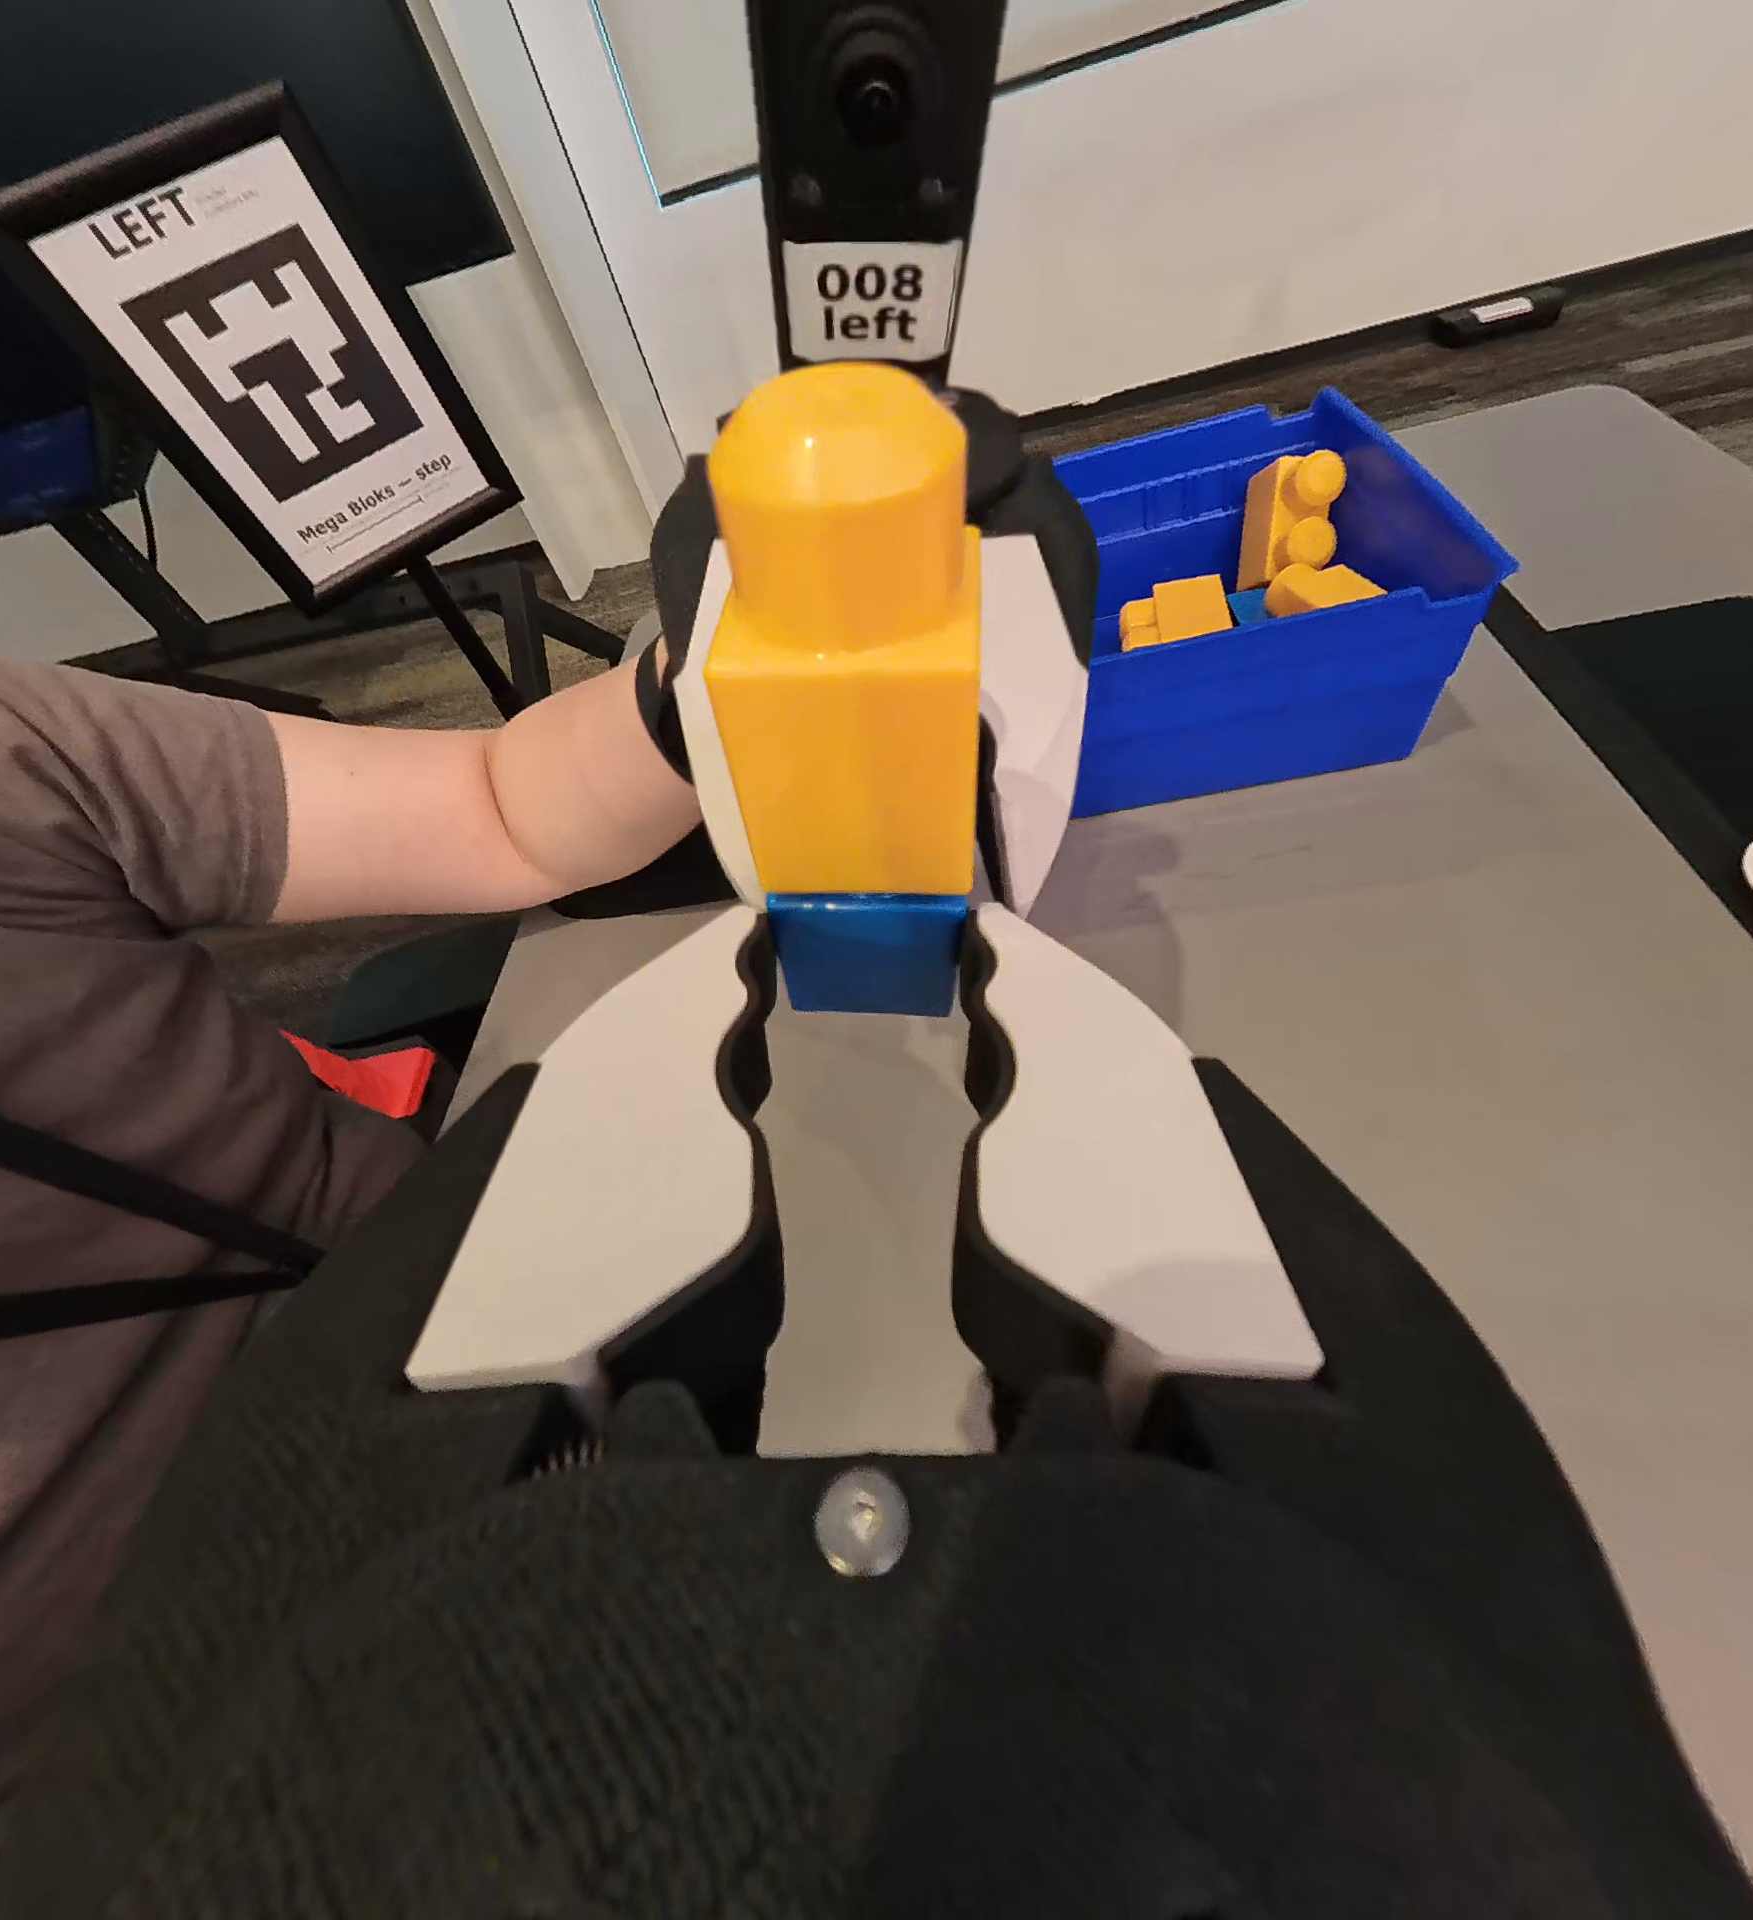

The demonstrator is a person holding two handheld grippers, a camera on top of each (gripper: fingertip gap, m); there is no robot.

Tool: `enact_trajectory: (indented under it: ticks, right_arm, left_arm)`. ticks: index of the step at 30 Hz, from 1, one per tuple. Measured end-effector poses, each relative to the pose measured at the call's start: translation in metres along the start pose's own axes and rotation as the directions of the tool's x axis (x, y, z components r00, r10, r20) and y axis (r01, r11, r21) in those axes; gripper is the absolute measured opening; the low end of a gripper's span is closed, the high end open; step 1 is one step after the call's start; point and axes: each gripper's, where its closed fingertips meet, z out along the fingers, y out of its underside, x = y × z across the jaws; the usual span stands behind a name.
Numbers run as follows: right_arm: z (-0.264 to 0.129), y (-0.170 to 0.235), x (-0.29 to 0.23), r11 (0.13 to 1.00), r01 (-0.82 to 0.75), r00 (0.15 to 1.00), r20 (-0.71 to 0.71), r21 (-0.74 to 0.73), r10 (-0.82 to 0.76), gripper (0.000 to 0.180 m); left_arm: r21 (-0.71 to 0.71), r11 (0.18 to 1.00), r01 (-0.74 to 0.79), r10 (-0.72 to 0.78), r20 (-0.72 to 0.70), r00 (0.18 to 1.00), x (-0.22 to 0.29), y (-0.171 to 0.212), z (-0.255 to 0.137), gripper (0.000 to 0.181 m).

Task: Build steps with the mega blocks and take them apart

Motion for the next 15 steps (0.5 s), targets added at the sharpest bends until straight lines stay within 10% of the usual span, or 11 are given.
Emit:
enact_trajectory:
  ticks: [15]
  right_arm:
    - [-0.017, -0.040, 0.002, 0.976, 0.020, 0.991, -0.137, 0.218, 0.010, 0.049]
  left_arm:
    - [-0.021, 0.999, -0.027, 0.028, 0.052, 0.998, -0.002, 0.004, 0.013, 0.041]
